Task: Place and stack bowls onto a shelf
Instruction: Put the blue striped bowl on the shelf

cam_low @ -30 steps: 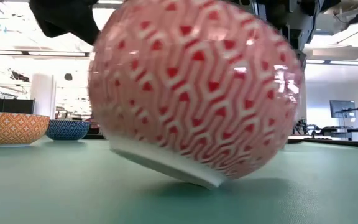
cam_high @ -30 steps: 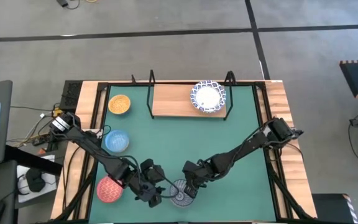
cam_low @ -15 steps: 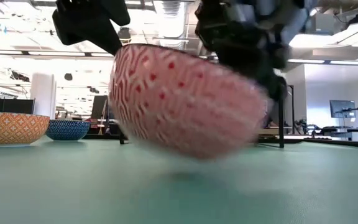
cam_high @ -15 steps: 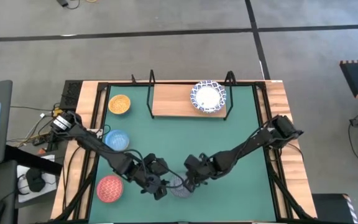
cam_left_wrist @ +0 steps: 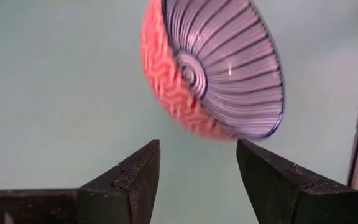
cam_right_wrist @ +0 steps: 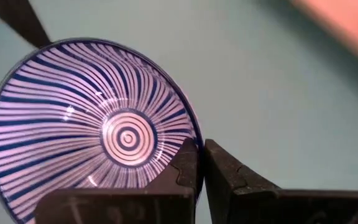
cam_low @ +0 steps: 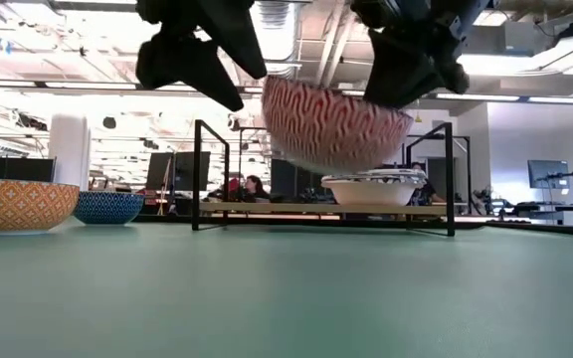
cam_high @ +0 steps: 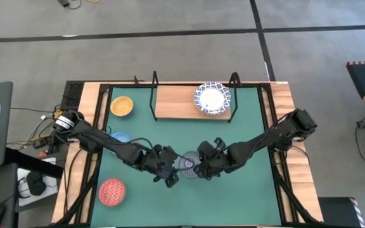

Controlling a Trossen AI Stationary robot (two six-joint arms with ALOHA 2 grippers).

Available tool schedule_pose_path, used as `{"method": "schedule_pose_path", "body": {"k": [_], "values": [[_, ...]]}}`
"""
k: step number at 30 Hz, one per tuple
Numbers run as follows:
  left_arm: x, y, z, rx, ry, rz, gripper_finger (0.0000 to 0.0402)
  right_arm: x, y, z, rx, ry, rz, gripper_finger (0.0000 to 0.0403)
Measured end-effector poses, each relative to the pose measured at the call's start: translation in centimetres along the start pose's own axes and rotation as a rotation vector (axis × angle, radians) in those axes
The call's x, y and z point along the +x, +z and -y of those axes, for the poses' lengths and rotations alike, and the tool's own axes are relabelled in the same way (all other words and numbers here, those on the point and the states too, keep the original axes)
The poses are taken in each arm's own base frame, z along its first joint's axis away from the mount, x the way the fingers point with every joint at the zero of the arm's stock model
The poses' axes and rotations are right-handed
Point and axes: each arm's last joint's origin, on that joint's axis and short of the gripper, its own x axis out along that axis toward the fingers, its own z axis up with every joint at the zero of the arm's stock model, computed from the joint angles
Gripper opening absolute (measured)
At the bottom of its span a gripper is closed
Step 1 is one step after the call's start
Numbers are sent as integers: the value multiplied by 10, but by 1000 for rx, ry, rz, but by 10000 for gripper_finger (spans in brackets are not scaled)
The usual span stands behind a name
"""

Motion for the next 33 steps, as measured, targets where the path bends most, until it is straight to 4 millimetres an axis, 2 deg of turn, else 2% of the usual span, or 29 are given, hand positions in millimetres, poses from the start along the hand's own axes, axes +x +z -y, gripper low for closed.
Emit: {"method": "schedule_pose_path", "body": {"k": [4, 10, 13, 17, 20, 24, 28, 33], "values": [[-4, 11, -9, 26, 13, 7, 197, -9, 26, 21, 6, -35, 48, 32], [-25, 47, -33, 15, 37, 122, 197, -5, 76, 66, -15, -128, 144, 32], [-42, 69, -50, -20, 47, 193, 197, 10, 104, 92, -2, -158, 191, 32], [-65, 91, -79, -29, 108, 259, 197, 37, 141, 122, 26, -91, 279, 32], [-83, 101, -104, -70, 204, 294, 197, 60, 158, 142, 21, -79, 287, 35], [-101, 107, -136, -136, 365, 295, 197, 92, 179, 164, -19, -95, 249, 36], [-108, 106, -165, -221, 515, 244, 197, 118, 194, 178, -56, -87, 218, 37], [-110, 98, -184, -303, 621, 143, 197, 144, 201, 189, -111, -68, 162, 38]]}}
